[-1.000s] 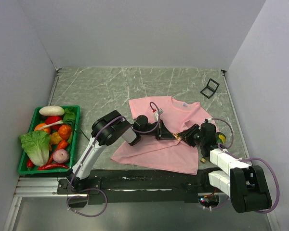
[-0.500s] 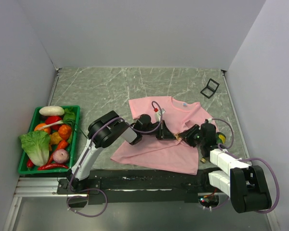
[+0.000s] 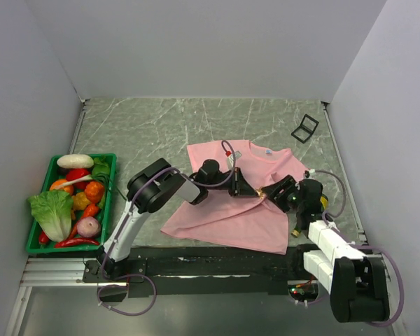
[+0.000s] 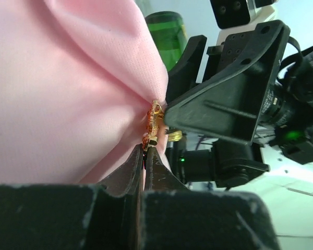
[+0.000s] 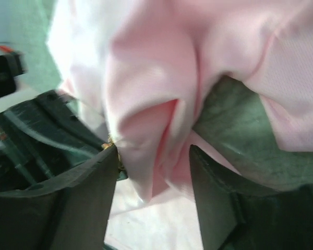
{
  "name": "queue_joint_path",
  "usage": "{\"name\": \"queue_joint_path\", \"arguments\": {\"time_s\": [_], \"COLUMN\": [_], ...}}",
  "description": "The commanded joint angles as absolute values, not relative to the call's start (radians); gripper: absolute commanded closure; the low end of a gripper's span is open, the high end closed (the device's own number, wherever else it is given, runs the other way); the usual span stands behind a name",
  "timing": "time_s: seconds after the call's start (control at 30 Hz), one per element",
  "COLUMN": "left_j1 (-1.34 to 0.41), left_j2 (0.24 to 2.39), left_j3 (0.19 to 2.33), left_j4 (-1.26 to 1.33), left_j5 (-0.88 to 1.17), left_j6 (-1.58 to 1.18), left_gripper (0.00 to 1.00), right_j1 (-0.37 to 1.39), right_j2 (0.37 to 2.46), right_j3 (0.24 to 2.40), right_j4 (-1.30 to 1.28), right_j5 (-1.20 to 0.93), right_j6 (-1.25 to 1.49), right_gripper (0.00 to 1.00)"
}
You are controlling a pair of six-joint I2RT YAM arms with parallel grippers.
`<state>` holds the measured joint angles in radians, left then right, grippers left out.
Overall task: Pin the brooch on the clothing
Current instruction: Pin the brooch onto the flattened clothing.
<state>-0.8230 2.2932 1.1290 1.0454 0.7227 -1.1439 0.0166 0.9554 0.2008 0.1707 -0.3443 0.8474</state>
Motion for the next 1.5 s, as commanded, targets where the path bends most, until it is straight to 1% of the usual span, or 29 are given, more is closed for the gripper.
{"name": "queue_joint_path", "arguments": {"time_s": [0.0,0.07,0.13,0.3,0.4,0.5,0.67,0.97,1.27,1.47], "left_j1": [-0.812,-0.81,-0.81,-0.805,-0.804,-0.802,-0.799,-0.798,-0.796,-0.796], "left_j2": [2.357,2.376,2.388,2.388,2.39,2.391,2.395,2.396,2.395,2.387], "left_j3": [1.184,1.19,1.195,1.201,1.206,1.209,1.209,1.206,1.206,1.206], "left_j4": [1.207,1.224,1.229,1.209,1.212,1.216,1.23,1.239,1.252,1.25], "left_j5": [0.814,0.822,0.824,0.821,0.821,0.825,0.831,0.838,0.839,0.839], "left_j6": [-1.242,-1.267,-1.27,-1.261,-1.264,-1.273,-1.287,-1.292,-1.304,-1.304], "left_gripper": [0.99,0.99,0.99,0.99,0.99,0.99,0.99,0.99,0.99,0.99], "right_j1": [-0.101,-0.139,-0.158,-0.181,-0.184,-0.192,-0.199,-0.201,-0.201,-0.198], "right_j2": [0.894,0.894,0.9,0.881,0.861,0.853,0.88,0.985,0.948,0.989], "right_j3": [0.173,0.161,0.169,0.144,0.141,0.135,0.068,0.074,0.081,0.078], "right_j4": [0.208,0.264,0.262,0.291,0.262,0.163,0.271,0.454,0.442,0.482], "right_j5": [-0.51,-0.579,-0.632,-0.684,-0.664,-0.592,-0.603,-0.679,-0.695,-0.703], "right_j6": [0.81,0.808,0.795,0.784,0.776,0.779,0.841,0.845,0.835,0.842], "right_gripper": [0.35,0.34,0.34,0.33,0.32,0.33,0.39,0.43,0.44,0.44]}}
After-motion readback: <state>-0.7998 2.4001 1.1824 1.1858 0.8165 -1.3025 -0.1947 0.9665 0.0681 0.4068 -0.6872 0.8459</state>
